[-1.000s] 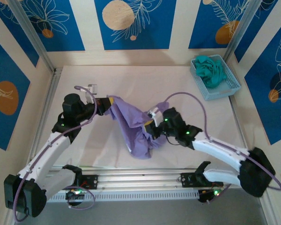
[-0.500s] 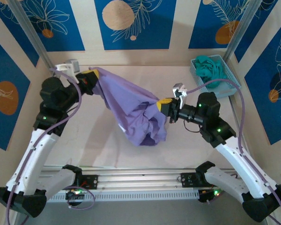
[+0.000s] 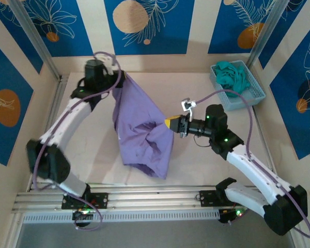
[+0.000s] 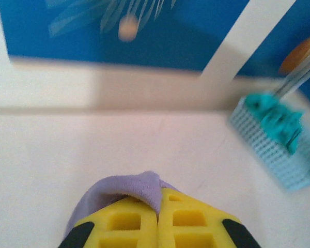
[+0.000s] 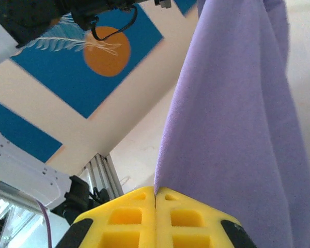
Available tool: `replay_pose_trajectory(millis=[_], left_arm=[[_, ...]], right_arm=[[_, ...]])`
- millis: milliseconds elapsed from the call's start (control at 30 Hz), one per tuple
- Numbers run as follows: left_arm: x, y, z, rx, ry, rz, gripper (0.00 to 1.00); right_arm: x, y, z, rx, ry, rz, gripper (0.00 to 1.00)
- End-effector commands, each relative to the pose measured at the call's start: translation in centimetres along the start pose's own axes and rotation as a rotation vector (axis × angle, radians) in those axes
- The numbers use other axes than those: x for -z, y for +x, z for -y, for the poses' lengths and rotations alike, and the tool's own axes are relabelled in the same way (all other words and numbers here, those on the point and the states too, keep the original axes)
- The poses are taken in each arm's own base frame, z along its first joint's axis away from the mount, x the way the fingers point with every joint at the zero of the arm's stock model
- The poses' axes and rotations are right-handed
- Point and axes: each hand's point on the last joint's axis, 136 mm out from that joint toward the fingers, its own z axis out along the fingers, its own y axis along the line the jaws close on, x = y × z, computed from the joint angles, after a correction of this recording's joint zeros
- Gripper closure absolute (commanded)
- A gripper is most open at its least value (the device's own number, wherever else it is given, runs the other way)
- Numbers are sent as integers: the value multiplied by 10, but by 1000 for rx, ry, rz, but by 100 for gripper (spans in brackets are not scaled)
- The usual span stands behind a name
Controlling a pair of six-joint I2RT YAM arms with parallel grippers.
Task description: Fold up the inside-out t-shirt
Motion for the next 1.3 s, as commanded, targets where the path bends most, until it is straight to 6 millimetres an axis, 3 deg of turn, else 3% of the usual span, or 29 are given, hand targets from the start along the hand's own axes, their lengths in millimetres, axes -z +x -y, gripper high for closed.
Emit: replay_pose_trajectory(millis=[0,67,133,200,300,400,467,600,700,833,1000,1033,1133,1200,1267], left_arm=[[-9,1,7,-35,14,-64,79],[-9,18,-11,-36,-70,-110,66],[3,42,-23,-20,-126,-132,54],[21,71,-19,-22,-123,-144,45],[45,133,18,-62,-27,-202,35],[60,201,65,-52,123,-303,33],[68,234,91,-42,199,-361,33],[76,268,115,-125,198,-401,32],[68,285,119,-157,179,-445,37],[54,294,115,-174,150,-461,55],[48,276,110,-231,110,-397,94],[49,267,107,-248,91,-371,100],[66,220,101,-295,65,-232,100],[86,182,101,-306,78,-108,100],[104,158,106,-323,131,-9,100]], right_arm=[[-5,2,25,-158,56,53,100],[-6,13,43,-209,104,43,100],[-5,21,57,-237,144,43,100],[-2,25,66,-253,168,43,100],[4,29,77,-267,202,44,100],[10,30,83,-272,226,46,100],[14,29,85,-269,234,53,100],[20,27,86,-260,248,66,100],[21,27,87,-262,246,63,100],[24,28,87,-261,249,66,100],[32,31,90,-245,280,70,100],[34,32,90,-238,289,71,100],[45,40,96,-220,354,67,100],[54,54,105,-228,423,54,100],[56,74,111,-230,474,21,100]])
